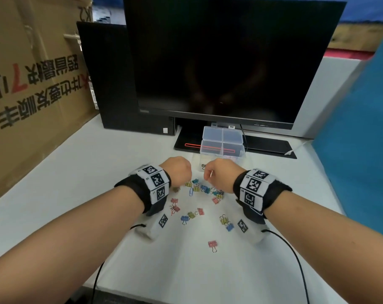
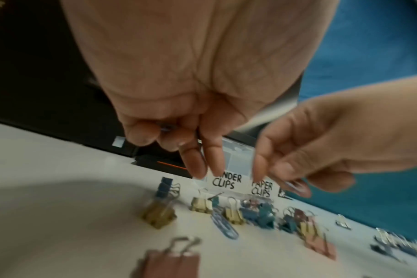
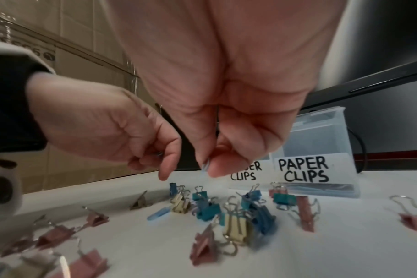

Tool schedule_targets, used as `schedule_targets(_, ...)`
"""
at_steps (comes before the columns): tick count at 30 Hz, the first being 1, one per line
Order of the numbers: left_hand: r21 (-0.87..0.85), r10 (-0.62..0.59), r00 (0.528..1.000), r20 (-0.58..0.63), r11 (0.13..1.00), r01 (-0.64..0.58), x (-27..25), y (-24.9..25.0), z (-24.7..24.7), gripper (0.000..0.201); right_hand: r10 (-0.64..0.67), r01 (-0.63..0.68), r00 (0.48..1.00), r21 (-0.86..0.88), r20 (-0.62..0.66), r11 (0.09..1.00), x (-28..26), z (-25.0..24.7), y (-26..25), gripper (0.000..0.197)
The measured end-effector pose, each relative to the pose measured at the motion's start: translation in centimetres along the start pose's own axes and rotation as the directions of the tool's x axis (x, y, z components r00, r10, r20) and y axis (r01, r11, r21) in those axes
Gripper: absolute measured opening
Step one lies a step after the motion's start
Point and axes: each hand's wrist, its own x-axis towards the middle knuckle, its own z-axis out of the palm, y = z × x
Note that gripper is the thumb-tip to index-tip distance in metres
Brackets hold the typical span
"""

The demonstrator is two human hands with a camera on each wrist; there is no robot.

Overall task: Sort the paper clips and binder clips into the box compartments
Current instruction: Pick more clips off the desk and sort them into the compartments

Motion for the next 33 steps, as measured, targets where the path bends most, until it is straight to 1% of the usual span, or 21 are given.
schedule_targets(2,0.124,-0.014,0.998,0.068,0.992,0.006,0.1,1.0,0.6,0.026,0.000,0.005,0.999,-0.084,0.053,0.996,0.9,0.1,-0.7,0.032)
schedule_targets(4,0.224,-0.032,0.995,0.096,0.975,0.009,0.2,1.8,1.1,0.014,-0.029,0.048,0.994,-0.186,0.105,0.981,1.4,0.3,-1.4,0.035)
schedule_targets(5,0.255,-0.035,0.995,0.095,0.967,0.010,0.3,2.1,1.4,0.015,-0.041,0.070,0.991,-0.227,0.128,0.971,1.6,0.4,-1.6,0.034)
schedule_targets(7,0.305,-0.047,0.995,0.087,0.952,0.018,0.7,2.3,1.8,0.030,-0.054,0.102,0.984,-0.290,0.171,0.952,1.9,0.7,-1.8,0.030)
schedule_targets(8,0.321,-0.058,0.995,0.083,0.947,0.028,0.9,2.3,1.9,0.032,-0.058,0.118,0.979,-0.313,0.194,0.942,1.9,0.8,-1.7,0.028)
schedule_targets(10,0.331,-0.084,0.992,0.097,0.942,0.047,1.3,2.2,2.0,0.024,-0.060,0.138,0.972,-0.348,0.227,0.927,1.8,0.8,-1.4,0.027)
schedule_targets(12,0.329,-0.092,0.986,0.137,0.944,0.042,1.3,1.9,2.0,0.016,-0.049,0.134,0.969,-0.350,0.241,0.927,1.5,0.5,-0.9,0.027)
schedule_targets(15,0.322,-0.073,0.978,0.194,0.947,0.007,1.4,1.0,2.1,0.013,-0.063,0.113,0.980,-0.261,0.190,0.959,1.0,-0.2,0.2,0.026)
schedule_targets(17,0.318,-0.055,0.978,0.202,0.948,-0.013,1.2,0.7,1.9,0.020,-0.041,0.070,0.986,-0.183,0.161,0.981,1.0,-0.6,0.8,0.021)
schedule_targets(19,0.232,-0.023,0.989,0.145,0.973,-0.011,0.8,0.6,0.8,0.020,-0.045,0.059,0.993,-0.124,0.112,0.991,1.1,-0.9,1.1,0.021)
schedule_targets(21,0.075,-0.044,0.995,0.086,0.996,0.037,0.8,0.1,-0.7,0.021,-0.048,0.060,0.994,-0.116,0.103,0.991,0.9,-1.2,0.8,0.023)
schedule_targets(22,-0.051,-0.085,0.993,0.082,0.995,0.090,1.1,-0.3,-1.3,0.017,-0.046,0.062,0.992,-0.135,0.118,0.989,0.8,-1.2,0.5,0.027)
schedule_targets(23,-0.212,-0.132,0.986,0.099,0.965,0.151,1.3,-0.7,-1.7,0.017,-0.046,0.070,0.989,-0.168,0.139,0.983,0.7,-1.2,0.4,0.031)
schedule_targets(24,-0.385,-0.172,0.976,0.137,0.898,0.212,1.4,-1.0,-1.9,0.019,-0.045,0.079,0.986,-0.204,0.162,0.976,0.6,-1.0,0.1,0.033)
schedule_targets(26,-0.645,-0.207,0.948,0.240,0.696,0.315,1.2,-1.1,-2.1,0.019,-0.030,0.094,0.973,-0.276,0.228,0.956,0.4,-0.4,-0.5,0.034)
schedule_targets(27,-0.684,-0.214,0.934,0.286,0.637,0.355,1.0,-1.0,-2.1,0.021,-0.029,0.109,0.966,-0.304,0.256,0.946,0.4,-0.1,-0.7,0.032)
schedule_targets(28,-0.688,-0.217,0.923,0.318,0.616,0.382,0.9,-0.9,-2.0,0.021,-0.041,0.129,0.962,-0.318,0.268,0.939,0.4,0.3,-0.8,0.031)
schedule_targets(30,-0.640,-0.221,0.910,0.351,0.653,0.406,0.9,-0.4,-1.6,0.021,-0.057,0.144,0.960,-0.310,0.274,0.940,0.2,0.8,-1.1,0.031)
schedule_targets(31,-0.590,-0.245,0.909,0.337,0.698,0.406,0.9,-0.1,-1.5,0.021,-0.061,0.151,0.959,-0.319,0.275,0.936,0.2,1.1,-1.2,0.031)
schedule_targets(32,-0.513,-0.258,0.920,0.296,0.769,0.381,1.1,0.2,-1.4,0.021,-0.055,0.155,0.957,-0.341,0.285,0.927,0.2,1.3,-1.3,0.030)
schedule_targets(33,-0.375,-0.246,0.935,0.254,0.867,0.330,1.2,0.5,-1.2,0.023,-0.039,0.144,0.956,-0.348,0.292,0.926,0.2,1.5,-1.4,0.028)
